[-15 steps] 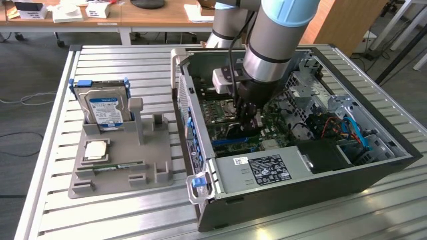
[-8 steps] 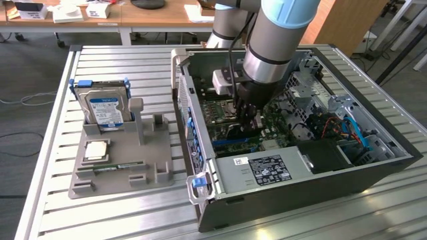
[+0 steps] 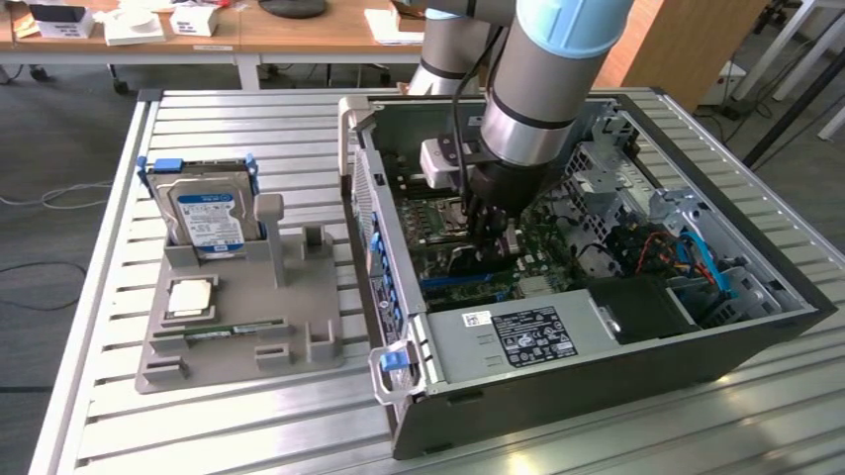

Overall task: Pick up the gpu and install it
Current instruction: 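Insert the gpu into the slot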

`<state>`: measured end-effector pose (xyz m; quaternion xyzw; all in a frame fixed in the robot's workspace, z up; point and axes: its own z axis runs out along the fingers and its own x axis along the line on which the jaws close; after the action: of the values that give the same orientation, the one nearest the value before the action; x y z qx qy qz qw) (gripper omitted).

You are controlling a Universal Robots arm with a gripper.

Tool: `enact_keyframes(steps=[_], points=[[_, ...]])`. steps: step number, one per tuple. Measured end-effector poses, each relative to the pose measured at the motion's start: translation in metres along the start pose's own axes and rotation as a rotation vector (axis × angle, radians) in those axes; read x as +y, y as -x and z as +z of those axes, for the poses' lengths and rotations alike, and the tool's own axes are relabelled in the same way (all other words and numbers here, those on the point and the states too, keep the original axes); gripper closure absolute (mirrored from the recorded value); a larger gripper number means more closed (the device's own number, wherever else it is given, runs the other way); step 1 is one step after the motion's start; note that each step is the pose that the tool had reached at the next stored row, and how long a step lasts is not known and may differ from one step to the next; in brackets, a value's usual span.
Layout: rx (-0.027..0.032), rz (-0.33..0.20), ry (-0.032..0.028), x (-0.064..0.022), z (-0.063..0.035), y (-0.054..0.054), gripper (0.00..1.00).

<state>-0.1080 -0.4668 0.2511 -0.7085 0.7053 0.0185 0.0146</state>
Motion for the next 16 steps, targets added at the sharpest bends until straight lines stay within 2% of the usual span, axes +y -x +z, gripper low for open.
enact_keyframes(steps=[16], points=[[-0.0003, 0.000, -0.0002, 0.0000, 0.0015, -0.0001, 0.73]])
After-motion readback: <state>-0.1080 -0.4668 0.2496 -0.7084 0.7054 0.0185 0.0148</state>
